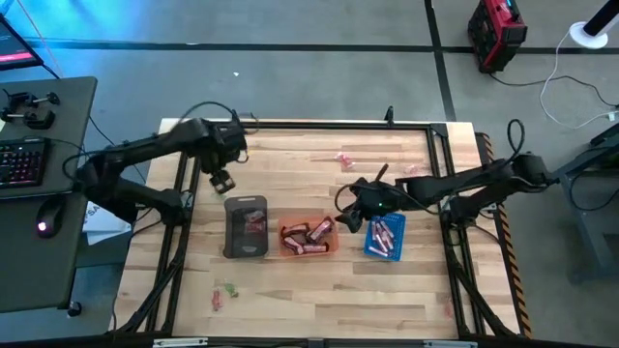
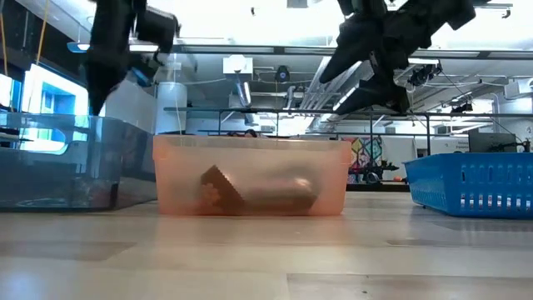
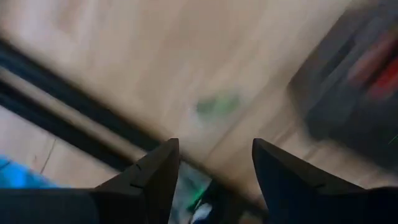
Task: Sort candy by brand, put in halloween buckets
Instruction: Put the green gummy into the black bin
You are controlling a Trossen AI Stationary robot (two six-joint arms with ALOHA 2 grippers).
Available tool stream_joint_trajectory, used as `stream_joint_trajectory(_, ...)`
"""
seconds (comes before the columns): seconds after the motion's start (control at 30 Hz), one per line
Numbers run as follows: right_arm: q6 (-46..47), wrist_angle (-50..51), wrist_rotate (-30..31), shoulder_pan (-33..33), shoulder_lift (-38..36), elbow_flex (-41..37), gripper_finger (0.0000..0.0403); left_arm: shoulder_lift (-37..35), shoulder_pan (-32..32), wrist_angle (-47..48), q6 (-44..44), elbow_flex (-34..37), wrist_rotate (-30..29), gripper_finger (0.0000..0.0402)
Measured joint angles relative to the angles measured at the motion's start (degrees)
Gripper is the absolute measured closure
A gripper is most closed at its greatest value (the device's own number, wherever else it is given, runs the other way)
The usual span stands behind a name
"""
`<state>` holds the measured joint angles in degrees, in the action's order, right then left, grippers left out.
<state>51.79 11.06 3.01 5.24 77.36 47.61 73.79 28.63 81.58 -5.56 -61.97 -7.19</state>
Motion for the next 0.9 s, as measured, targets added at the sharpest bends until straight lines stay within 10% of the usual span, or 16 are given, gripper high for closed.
stream_joint_trajectory(0.9, 0.88, -6.07, 0.02, 0.59, 0.59, -1.61, 0.0151, 8.04, 1.58, -24.15, 31.9, 23.41, 0.88, 0.021)
